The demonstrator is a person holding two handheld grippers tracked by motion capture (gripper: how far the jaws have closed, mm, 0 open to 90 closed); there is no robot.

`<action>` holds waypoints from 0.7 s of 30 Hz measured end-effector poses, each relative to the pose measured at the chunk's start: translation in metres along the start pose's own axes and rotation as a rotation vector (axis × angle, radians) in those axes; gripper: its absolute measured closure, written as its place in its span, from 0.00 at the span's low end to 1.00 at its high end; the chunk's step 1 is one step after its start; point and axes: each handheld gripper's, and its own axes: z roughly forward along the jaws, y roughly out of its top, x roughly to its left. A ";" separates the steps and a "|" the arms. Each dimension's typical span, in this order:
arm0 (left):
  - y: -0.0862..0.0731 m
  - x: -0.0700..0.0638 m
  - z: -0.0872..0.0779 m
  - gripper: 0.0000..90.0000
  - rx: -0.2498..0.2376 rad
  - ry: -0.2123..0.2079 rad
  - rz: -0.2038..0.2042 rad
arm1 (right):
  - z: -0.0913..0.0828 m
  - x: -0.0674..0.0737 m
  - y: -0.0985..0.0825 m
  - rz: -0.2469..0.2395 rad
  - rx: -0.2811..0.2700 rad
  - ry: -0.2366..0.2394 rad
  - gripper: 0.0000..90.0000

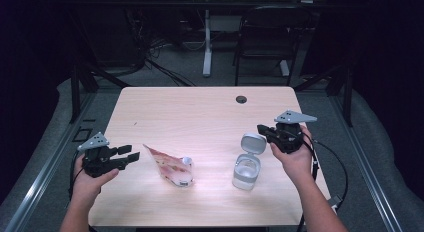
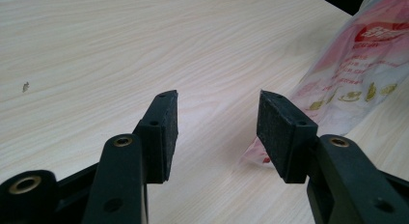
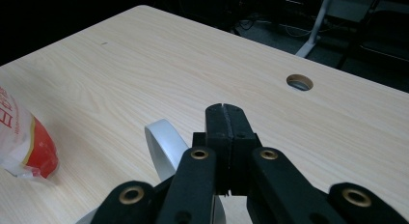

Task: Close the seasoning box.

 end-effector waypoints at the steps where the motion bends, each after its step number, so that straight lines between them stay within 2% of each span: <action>1: 0.000 0.000 0.000 0.55 0.000 0.000 0.000 | 0.000 0.000 0.000 -0.002 0.005 0.000 1.00; 21: 0.000 0.000 0.001 0.55 0.003 -0.001 0.001 | 0.010 0.000 -0.005 -0.001 0.030 0.000 1.00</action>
